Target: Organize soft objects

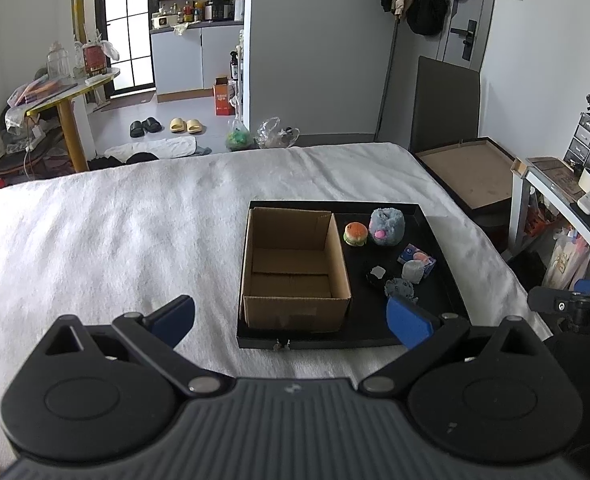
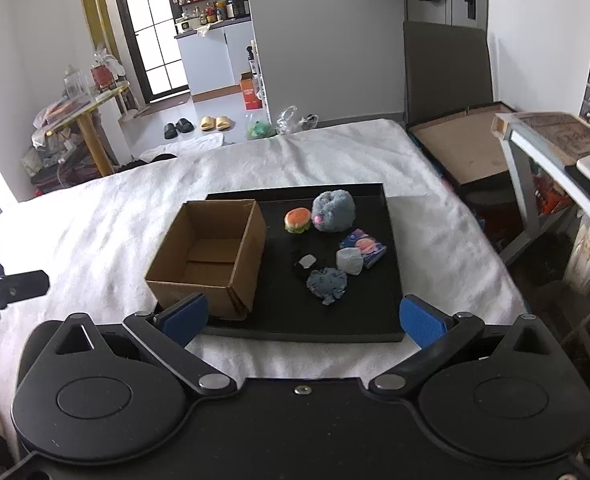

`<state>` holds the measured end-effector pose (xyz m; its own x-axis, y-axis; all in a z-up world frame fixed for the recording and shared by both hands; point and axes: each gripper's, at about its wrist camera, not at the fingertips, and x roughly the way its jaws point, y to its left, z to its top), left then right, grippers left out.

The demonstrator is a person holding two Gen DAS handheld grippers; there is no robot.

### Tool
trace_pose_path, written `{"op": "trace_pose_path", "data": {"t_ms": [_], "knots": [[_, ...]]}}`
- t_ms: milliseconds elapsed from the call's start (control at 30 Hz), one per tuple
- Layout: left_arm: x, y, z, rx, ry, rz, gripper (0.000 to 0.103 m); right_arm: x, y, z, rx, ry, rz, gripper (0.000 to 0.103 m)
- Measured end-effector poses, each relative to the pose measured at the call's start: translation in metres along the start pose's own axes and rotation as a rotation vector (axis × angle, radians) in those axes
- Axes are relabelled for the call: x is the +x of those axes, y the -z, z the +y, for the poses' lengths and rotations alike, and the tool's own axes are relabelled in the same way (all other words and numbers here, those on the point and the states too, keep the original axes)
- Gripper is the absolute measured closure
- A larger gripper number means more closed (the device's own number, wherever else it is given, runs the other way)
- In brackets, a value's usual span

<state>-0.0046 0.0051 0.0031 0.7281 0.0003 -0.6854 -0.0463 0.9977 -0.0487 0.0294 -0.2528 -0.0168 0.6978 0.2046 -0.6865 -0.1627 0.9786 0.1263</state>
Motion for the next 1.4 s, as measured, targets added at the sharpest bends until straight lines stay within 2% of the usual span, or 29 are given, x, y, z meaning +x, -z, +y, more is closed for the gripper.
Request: {"op": "trace_pose_path", "data": {"t_ms": [100, 167, 300, 1400], "knots": [[-0.0020, -0.0007, -0.0007, -0.006, 0.014, -0.003, 0.002, -0.0017, 0.0000, 0.0001, 0.015, -0.028, 0.010, 0.000], [-0.0031, -0.0010, -0.0023, 0.005, 0.007, -0.005, 0.002, -0.0034, 0.0006, 0.0053, -0.029, -0.001, -0.002, 0.000], [-0.0031, -0.0003, -0.0024, 0.003, 0.011, -0.001, 0.002, -0.0038, 0.0003, 0.0090, -0.035, 0.007, 0.002, 0.000], [0.0029, -0.0003, 0.0020, 0.002, 0.009, 0.005, 0.002, 0.0061, -0.0040, 0.0024, -0.023, 0.050, 0.010, 0.000]]}}
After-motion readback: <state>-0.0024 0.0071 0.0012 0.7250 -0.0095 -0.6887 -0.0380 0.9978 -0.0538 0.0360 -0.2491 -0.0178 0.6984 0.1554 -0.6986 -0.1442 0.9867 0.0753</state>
